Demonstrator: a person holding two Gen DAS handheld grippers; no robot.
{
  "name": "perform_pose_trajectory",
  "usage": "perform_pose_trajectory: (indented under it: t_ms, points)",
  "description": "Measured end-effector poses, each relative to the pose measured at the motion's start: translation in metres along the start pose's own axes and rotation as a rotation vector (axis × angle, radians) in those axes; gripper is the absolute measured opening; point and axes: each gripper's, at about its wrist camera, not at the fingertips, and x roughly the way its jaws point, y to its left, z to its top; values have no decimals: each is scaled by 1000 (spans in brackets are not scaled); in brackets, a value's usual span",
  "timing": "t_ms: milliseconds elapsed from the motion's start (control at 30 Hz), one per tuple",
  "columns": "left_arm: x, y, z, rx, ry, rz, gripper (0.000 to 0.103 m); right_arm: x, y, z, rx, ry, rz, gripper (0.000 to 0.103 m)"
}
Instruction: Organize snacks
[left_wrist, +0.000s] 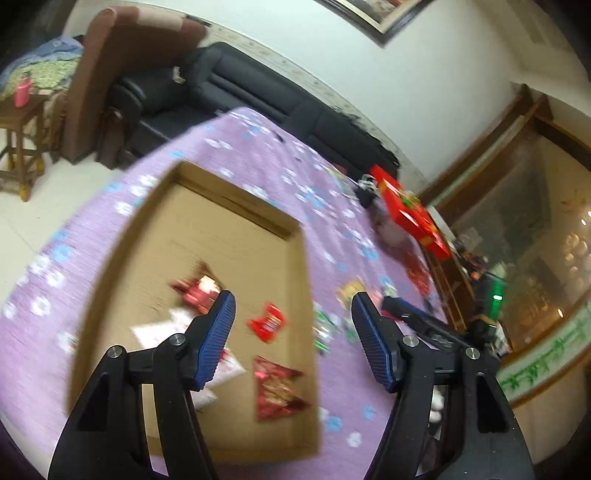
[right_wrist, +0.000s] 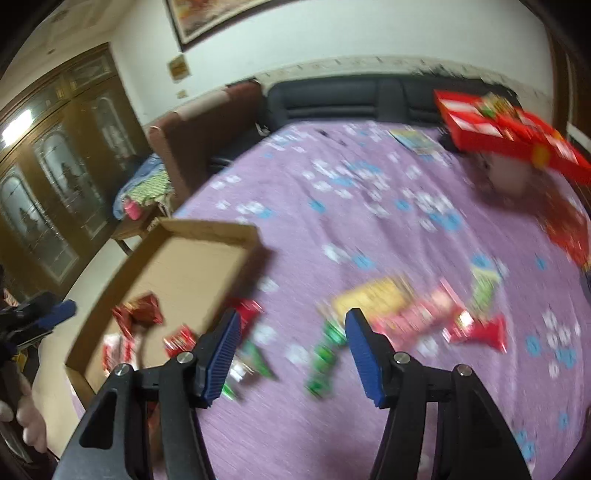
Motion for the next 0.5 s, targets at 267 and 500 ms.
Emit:
perform_pose_trajectory:
  t_ms: [267,500]
  points:
    - [22,-43,-35,103,88,-3,66,20,-19,-22,28,52,-32,62]
    - [35,-61,-44,164,119,41,66,60,-9,-24,-14,93,-72,28]
